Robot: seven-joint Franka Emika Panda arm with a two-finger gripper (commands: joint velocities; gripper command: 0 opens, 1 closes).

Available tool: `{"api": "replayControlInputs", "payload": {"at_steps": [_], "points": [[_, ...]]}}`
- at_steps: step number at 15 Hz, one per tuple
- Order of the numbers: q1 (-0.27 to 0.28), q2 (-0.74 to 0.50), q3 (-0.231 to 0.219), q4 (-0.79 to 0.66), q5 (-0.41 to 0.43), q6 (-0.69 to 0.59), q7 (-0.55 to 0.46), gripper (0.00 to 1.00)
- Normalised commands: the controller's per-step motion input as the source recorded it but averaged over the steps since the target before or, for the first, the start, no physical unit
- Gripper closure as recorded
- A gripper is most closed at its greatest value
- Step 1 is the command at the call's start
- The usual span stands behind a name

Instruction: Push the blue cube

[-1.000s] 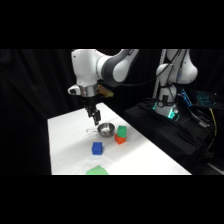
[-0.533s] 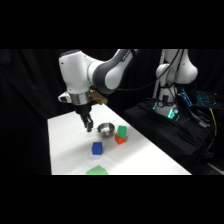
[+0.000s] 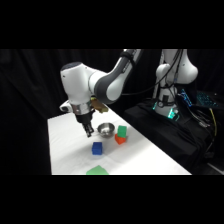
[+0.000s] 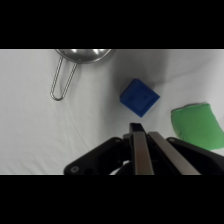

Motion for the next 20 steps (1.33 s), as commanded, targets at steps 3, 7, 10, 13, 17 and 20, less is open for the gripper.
{"api": "replayControlInputs", "payload": {"at_steps": [3,7,10,13,17,20], "points": [[-0.007,0.13,0.033,-0.10,0.017,0.29,0.00,0.90],[-0.007,0.09,0.034,-0.10,0.022,0.24,-0.02,0.94],[-0.026,0.11,0.042,-0.04,0.047,0.21,-0.04,0.94],[-0.030,0.02,0.044,-0.06,0.052,0.16,-0.05,0.95],[-0.011,-0.28,0.028,-0.14,0.027,-0.09,-0.05,0.95],[0.007,-0.37,0.004,-0.07,0.001,-0.36,-0.03,0.69]]}}
